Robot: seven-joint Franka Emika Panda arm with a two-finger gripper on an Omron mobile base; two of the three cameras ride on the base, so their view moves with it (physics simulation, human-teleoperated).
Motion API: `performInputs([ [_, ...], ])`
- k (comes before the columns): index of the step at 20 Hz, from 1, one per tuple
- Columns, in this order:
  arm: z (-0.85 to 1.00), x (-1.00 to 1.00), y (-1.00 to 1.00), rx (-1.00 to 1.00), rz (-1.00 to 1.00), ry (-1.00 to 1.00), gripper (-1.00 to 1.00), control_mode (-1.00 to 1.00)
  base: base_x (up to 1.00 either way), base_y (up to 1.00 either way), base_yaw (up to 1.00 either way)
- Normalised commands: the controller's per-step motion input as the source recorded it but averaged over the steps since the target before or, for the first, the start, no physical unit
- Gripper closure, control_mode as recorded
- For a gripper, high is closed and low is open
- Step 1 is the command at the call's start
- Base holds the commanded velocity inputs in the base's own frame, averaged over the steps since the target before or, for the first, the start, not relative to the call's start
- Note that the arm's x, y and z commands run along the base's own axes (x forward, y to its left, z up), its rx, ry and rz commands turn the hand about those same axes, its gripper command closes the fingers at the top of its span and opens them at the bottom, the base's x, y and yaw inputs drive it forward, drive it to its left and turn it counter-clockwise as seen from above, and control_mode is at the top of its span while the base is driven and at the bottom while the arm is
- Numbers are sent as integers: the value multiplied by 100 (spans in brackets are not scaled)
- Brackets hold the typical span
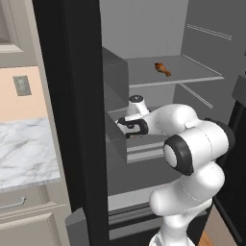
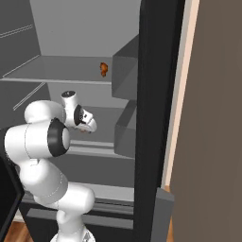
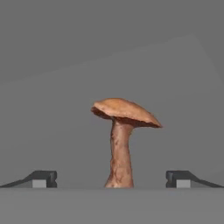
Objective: Place one mushroom and one chicken drumstick in each tupperware on the nearby counter, to pack two identical lunches.
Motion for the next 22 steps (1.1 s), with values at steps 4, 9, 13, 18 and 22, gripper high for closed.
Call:
performInputs([
  [4, -60, 8, -9, 0, -1, 0, -100, -100, 0, 0, 0],
  [9, -51, 5, -20, 0, 0, 0, 100, -100, 0, 0, 0],
  [13, -20, 0, -8, 0, 0, -1, 100, -100, 0, 0, 0],
  [18, -1, 0, 0, 0, 0, 0, 100, -100, 0, 0, 0],
  [22, 0, 0, 0, 0, 0, 0, 100, -100, 0, 0, 0],
])
